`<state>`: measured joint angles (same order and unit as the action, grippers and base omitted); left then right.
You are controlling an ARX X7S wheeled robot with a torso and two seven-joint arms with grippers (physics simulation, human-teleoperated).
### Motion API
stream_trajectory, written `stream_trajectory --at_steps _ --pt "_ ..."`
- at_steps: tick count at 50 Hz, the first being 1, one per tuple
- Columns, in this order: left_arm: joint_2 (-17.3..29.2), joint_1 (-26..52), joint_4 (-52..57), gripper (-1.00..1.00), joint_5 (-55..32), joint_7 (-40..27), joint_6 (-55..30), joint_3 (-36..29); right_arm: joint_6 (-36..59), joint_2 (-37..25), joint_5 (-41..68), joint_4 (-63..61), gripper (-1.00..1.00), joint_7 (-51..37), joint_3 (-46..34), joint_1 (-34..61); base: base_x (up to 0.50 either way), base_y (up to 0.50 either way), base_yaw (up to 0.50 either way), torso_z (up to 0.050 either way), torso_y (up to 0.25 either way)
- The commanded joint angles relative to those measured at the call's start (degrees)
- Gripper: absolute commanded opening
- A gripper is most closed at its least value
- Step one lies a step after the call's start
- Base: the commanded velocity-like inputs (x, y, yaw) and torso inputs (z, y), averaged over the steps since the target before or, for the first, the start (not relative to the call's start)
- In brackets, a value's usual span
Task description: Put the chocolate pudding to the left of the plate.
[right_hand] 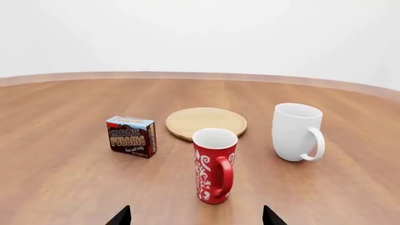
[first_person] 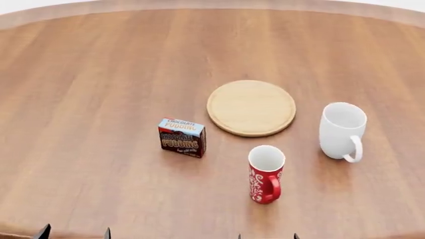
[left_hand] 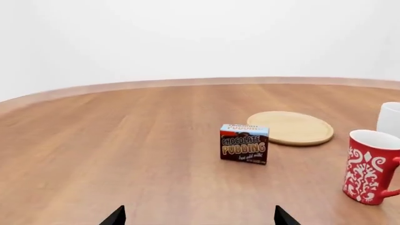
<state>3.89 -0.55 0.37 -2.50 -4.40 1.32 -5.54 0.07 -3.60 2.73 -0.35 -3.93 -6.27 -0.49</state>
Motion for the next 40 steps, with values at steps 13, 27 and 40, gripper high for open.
stream_trajectory --at_steps 13,27,40 --pt "1.6 0.2 -0.4 1.0 -1.2 -1.9 0.4 -2.3 -0.4 -1.7 1.2 -0.2 1.0 -2.1 -2.3 0.0 0.0 0.29 0.0 0.0 0.0" --pt "2.5 0.2 -0.3 1.0 -1.7 -2.7 0.5 -3.5 -0.6 -2.5 1.5 0.0 1.0 -3.2 -3.6 0.1 0.0 0.29 0.0 0.0 0.0" --pt "3.2 0.3 -0.4 1.0 -2.1 -3.3 0.4 -4.4 -0.6 -3.1 2.2 0.5 1.0 -4.0 -4.5 0.5 0.0 0.29 0.0 0.0 0.0"
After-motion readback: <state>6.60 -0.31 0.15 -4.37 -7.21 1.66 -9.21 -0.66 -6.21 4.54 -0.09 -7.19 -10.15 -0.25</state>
